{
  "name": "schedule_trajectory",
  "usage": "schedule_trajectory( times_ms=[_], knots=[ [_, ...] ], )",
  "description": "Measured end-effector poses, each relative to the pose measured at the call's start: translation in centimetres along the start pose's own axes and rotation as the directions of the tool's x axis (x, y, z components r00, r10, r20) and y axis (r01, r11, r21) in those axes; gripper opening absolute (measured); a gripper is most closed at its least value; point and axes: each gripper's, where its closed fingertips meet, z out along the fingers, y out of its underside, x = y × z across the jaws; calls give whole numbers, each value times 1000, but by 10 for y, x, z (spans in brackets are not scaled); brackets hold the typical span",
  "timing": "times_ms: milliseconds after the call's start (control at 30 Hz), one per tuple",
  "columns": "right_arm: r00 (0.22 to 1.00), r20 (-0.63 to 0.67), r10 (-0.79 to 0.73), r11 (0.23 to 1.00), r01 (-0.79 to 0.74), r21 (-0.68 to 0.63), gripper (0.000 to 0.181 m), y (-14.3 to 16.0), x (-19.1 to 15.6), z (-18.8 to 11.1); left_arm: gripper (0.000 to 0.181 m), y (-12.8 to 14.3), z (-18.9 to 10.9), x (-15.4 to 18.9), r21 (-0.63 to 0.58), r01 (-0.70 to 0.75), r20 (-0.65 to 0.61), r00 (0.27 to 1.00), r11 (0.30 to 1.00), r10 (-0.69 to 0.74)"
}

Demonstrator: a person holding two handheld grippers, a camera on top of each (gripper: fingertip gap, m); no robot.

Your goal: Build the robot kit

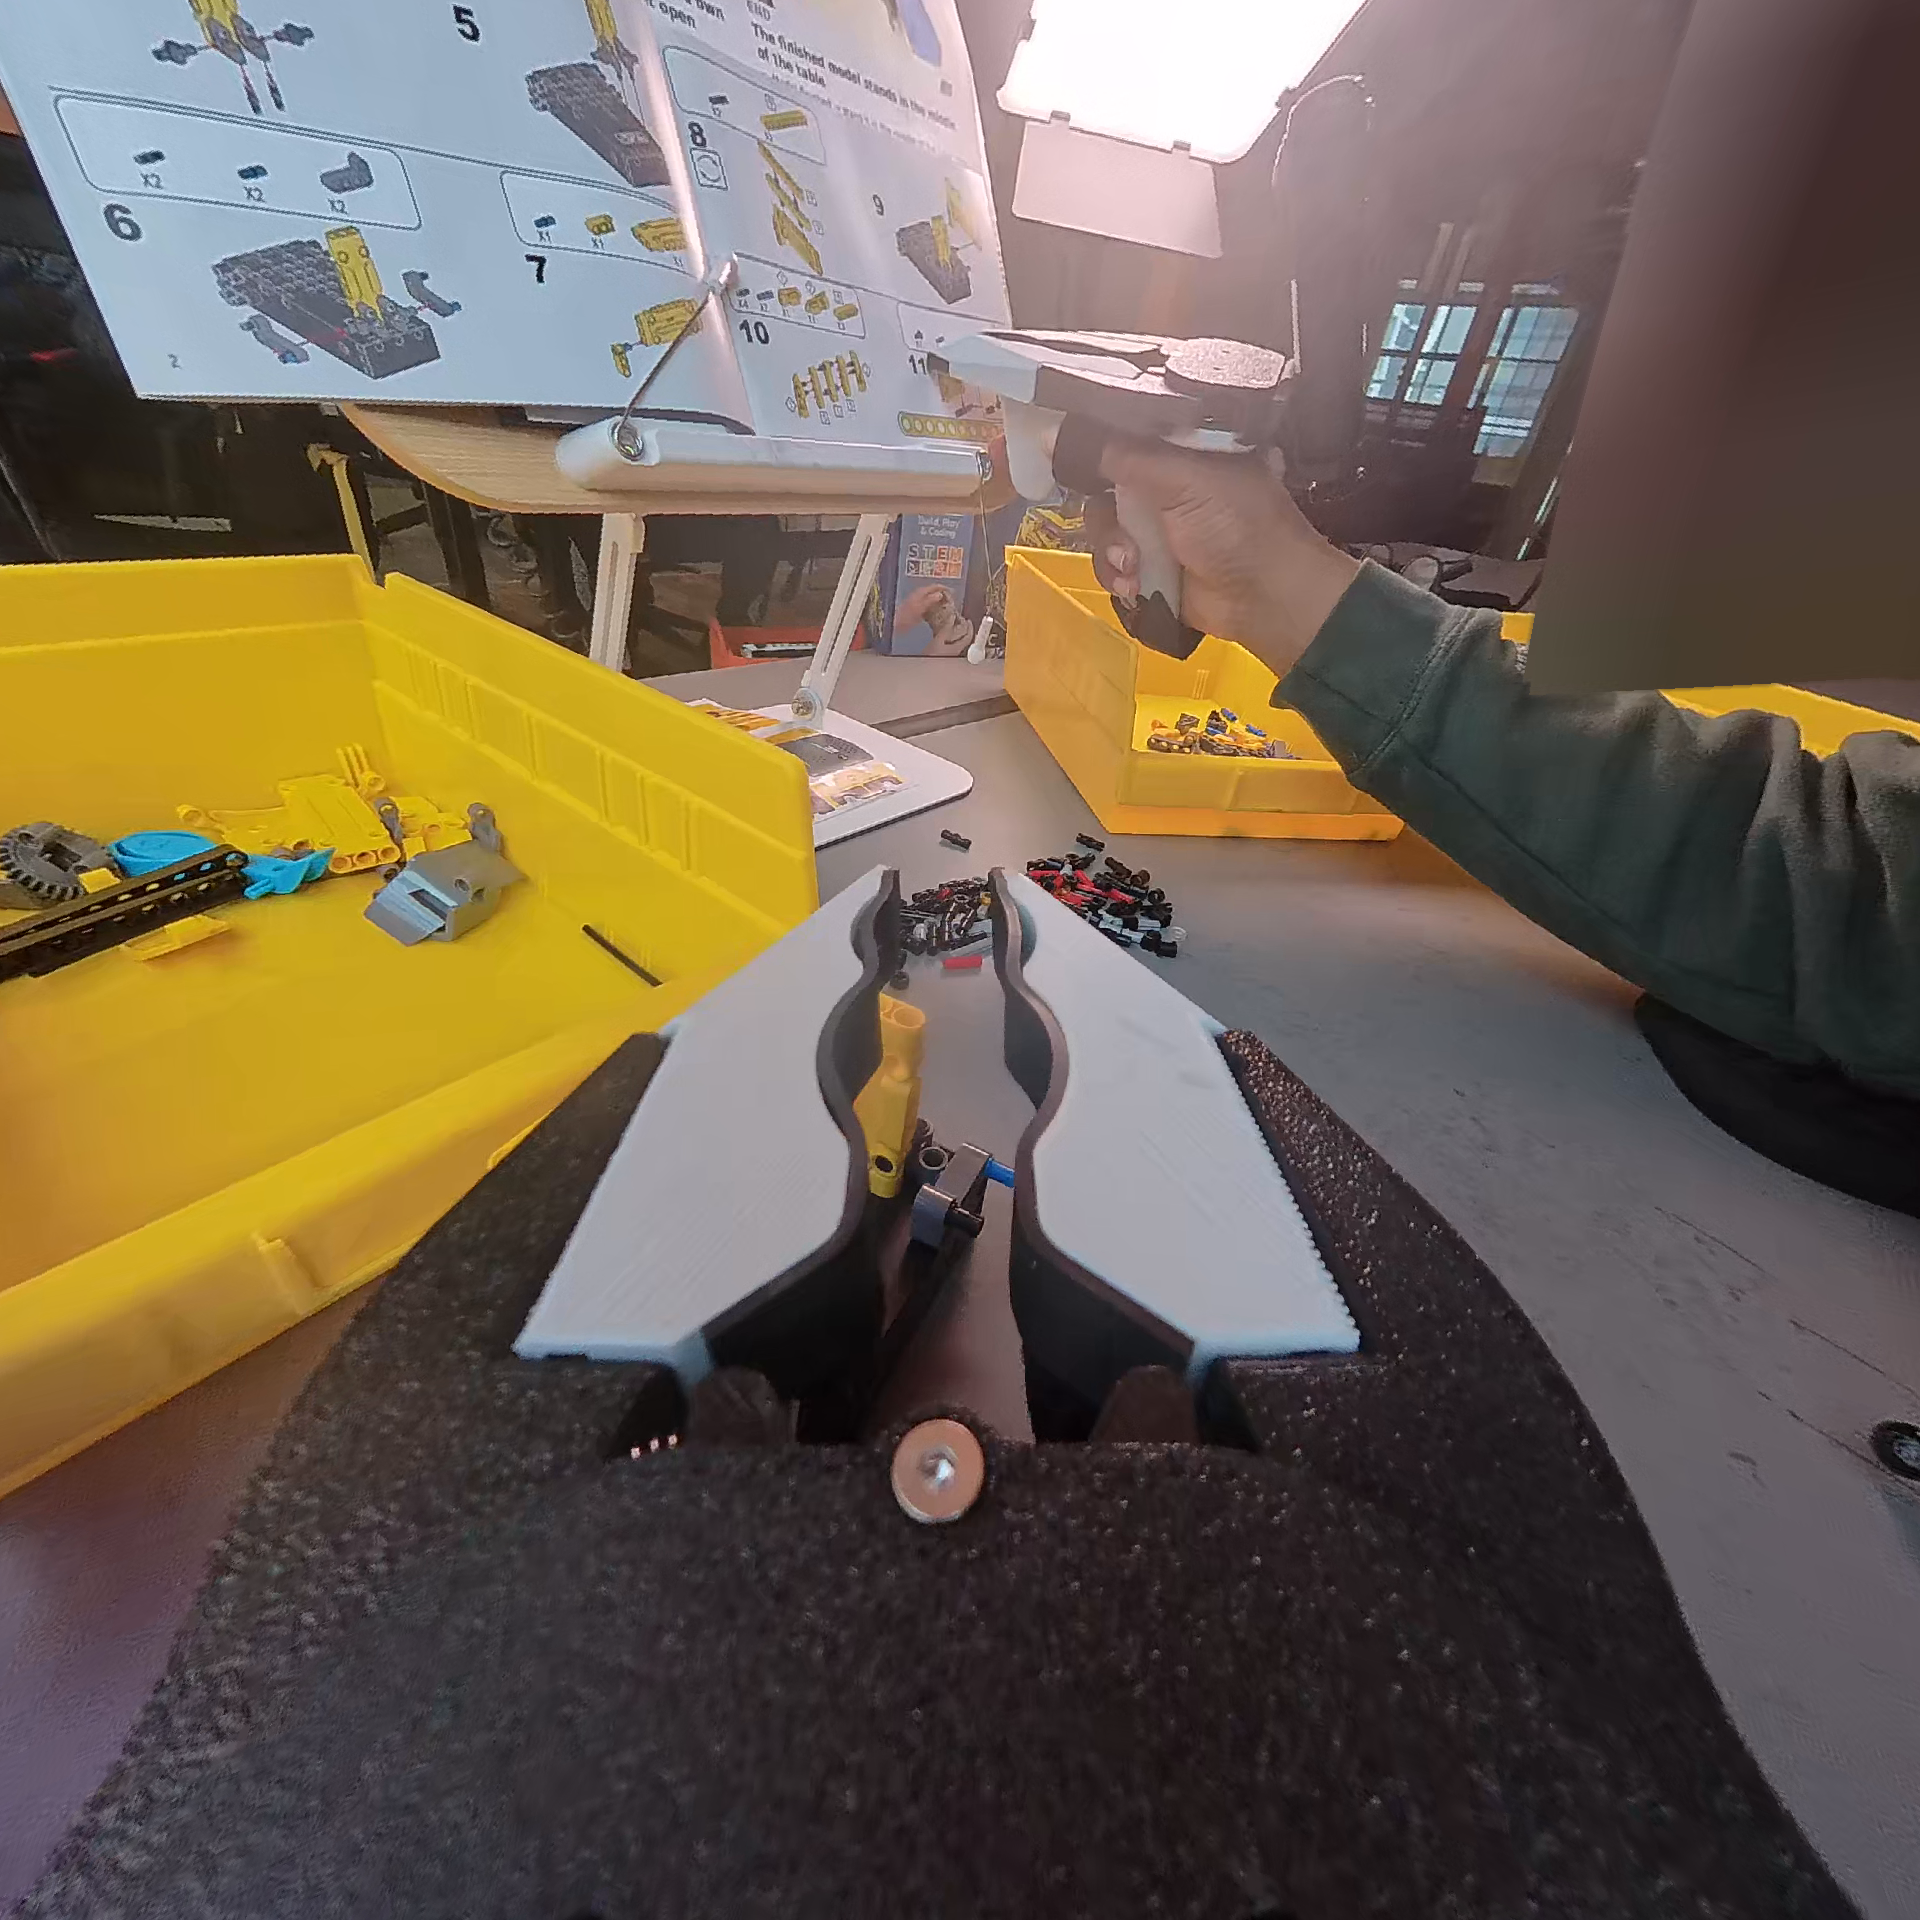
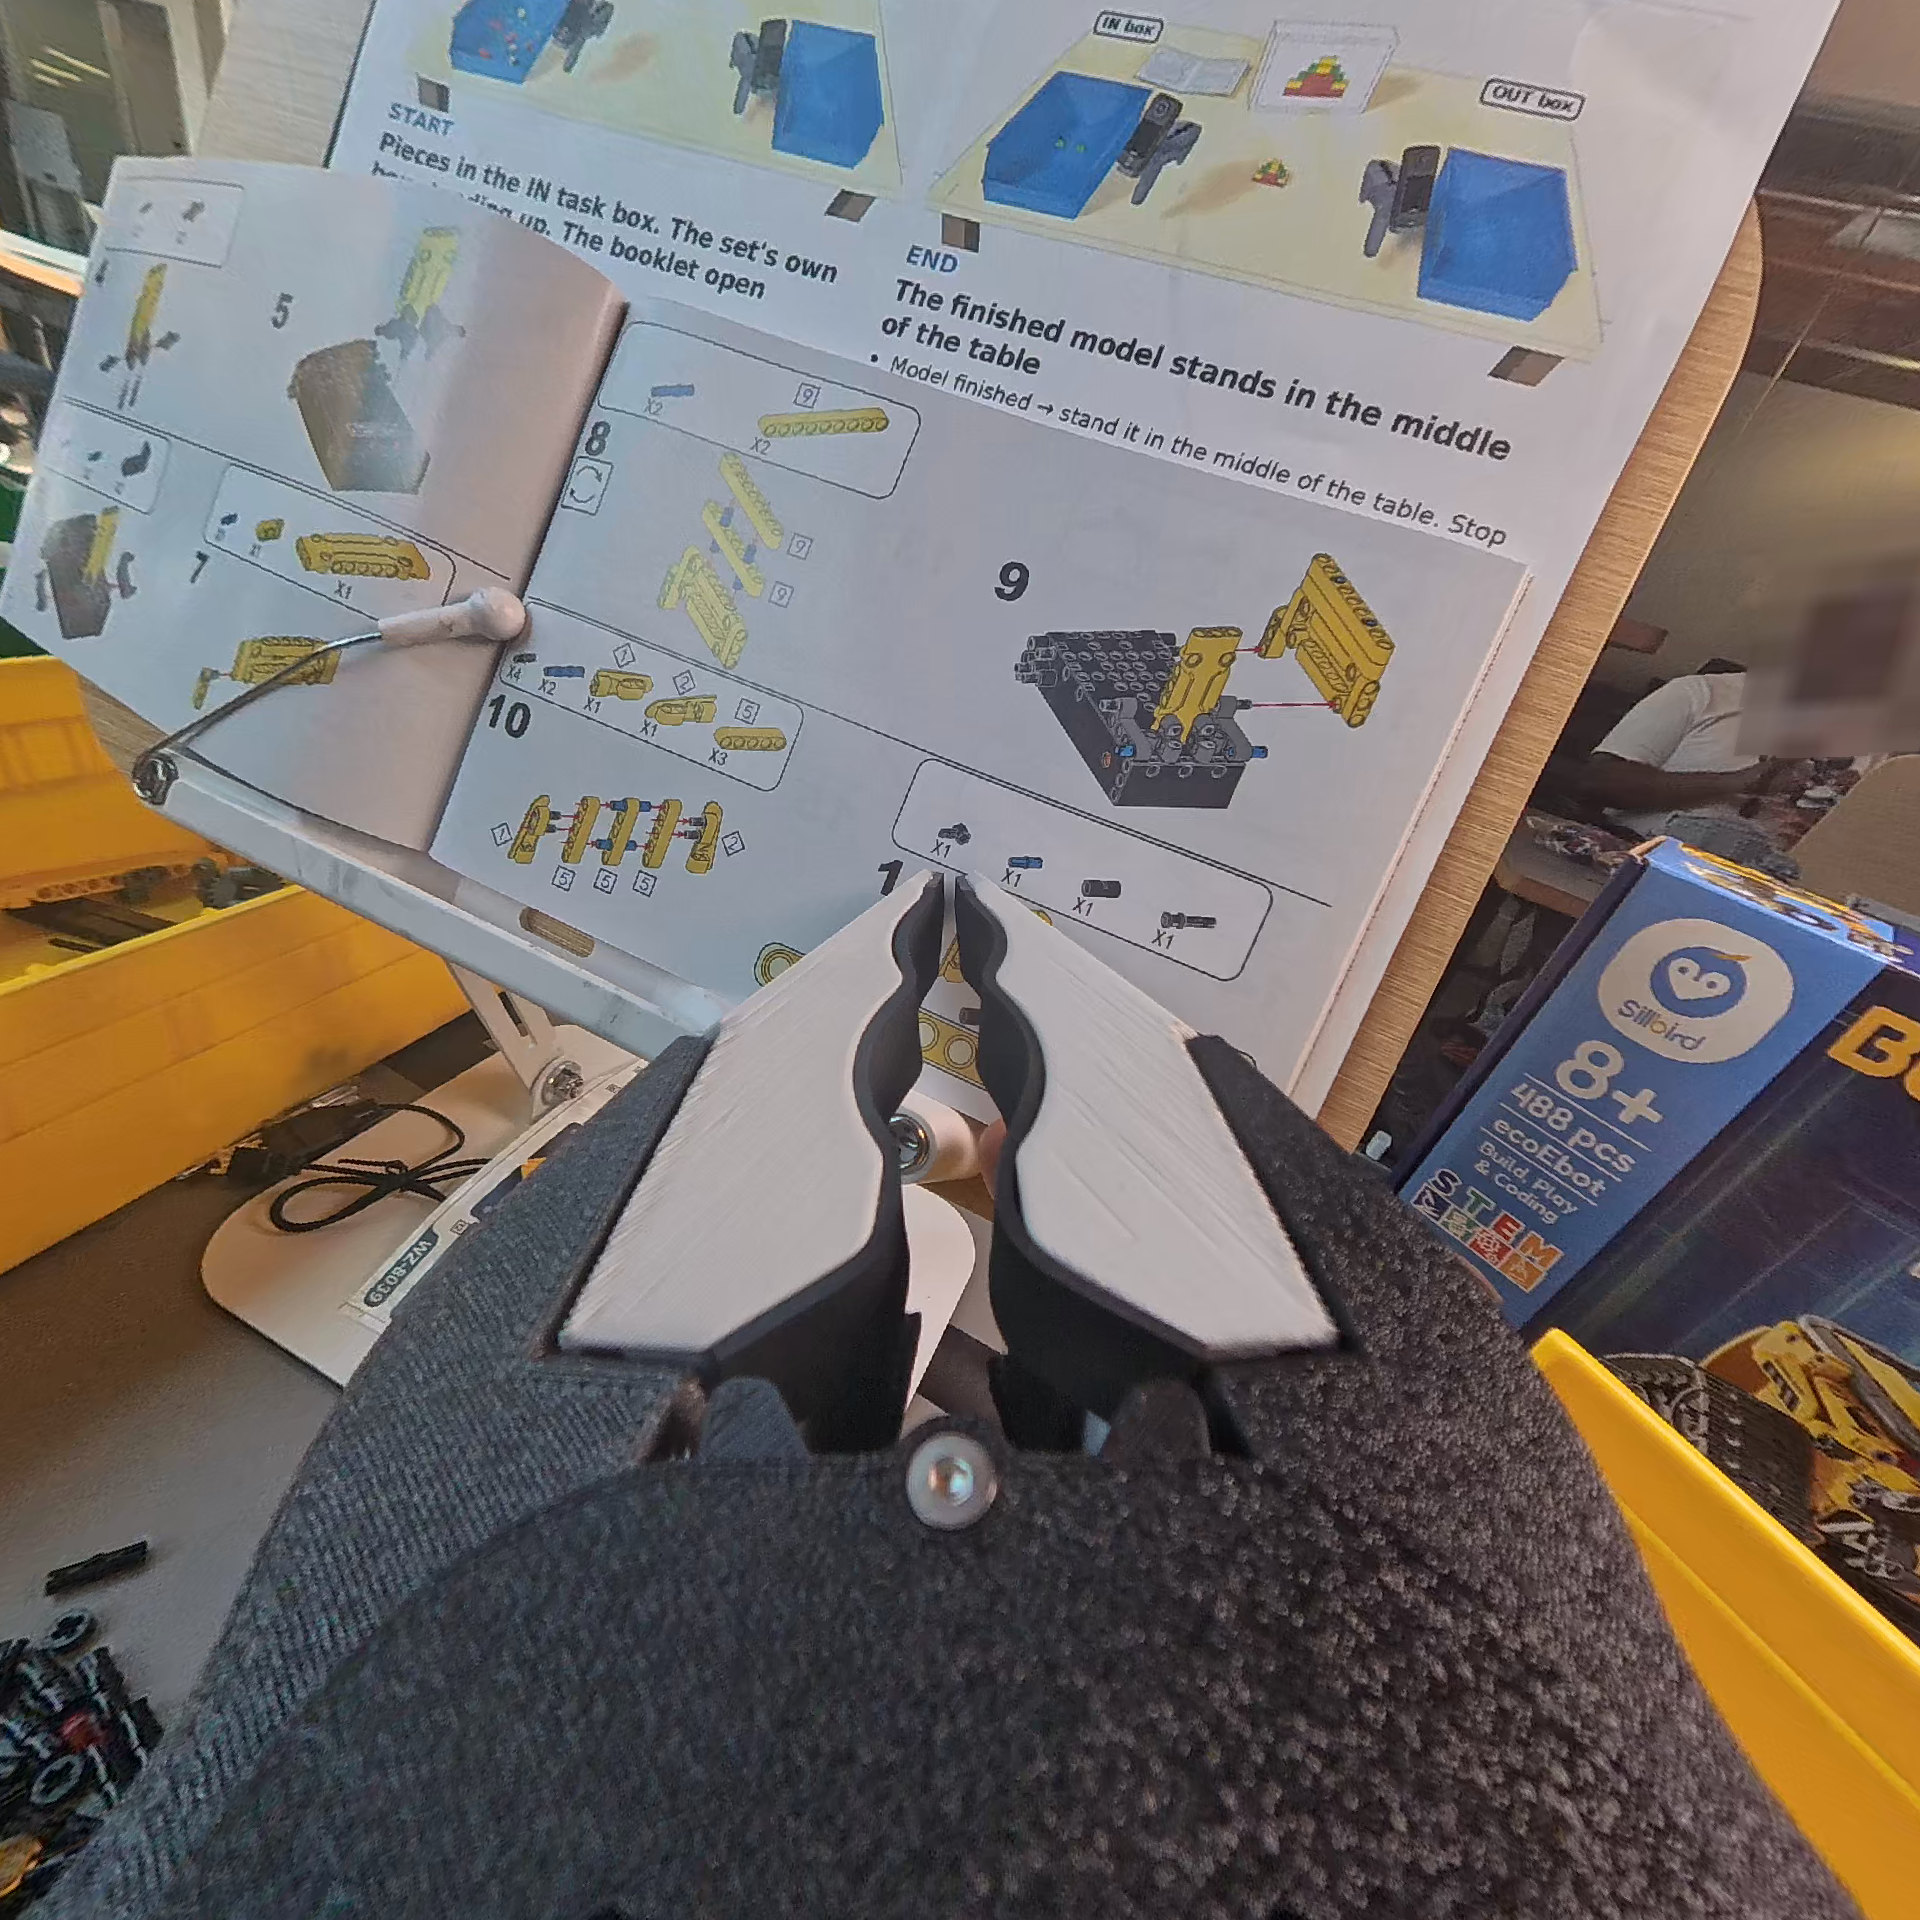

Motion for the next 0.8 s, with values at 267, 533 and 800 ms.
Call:
schedule_trajectory(
  times_ms=[267, 533, 800],
  knots=[
    [1000, 12, 26, 1000, -26, -4, 3, 1, 0, -1, 19, 2, 1, 0, -10, 8, -1, 1000, 1000, -8],
    [999, 22, 47, 999, -47, -4, 4, 2, 0, -1, 15, 5, 1, -3, -31, 28, 18, 999, 999, -27],
    [1000, -15, 13, 1000, -13, 23, 7, -38, 4, -27, 14, 6, 1, -6, -39, 35, 29, 999, 999, -34]
  ],
)
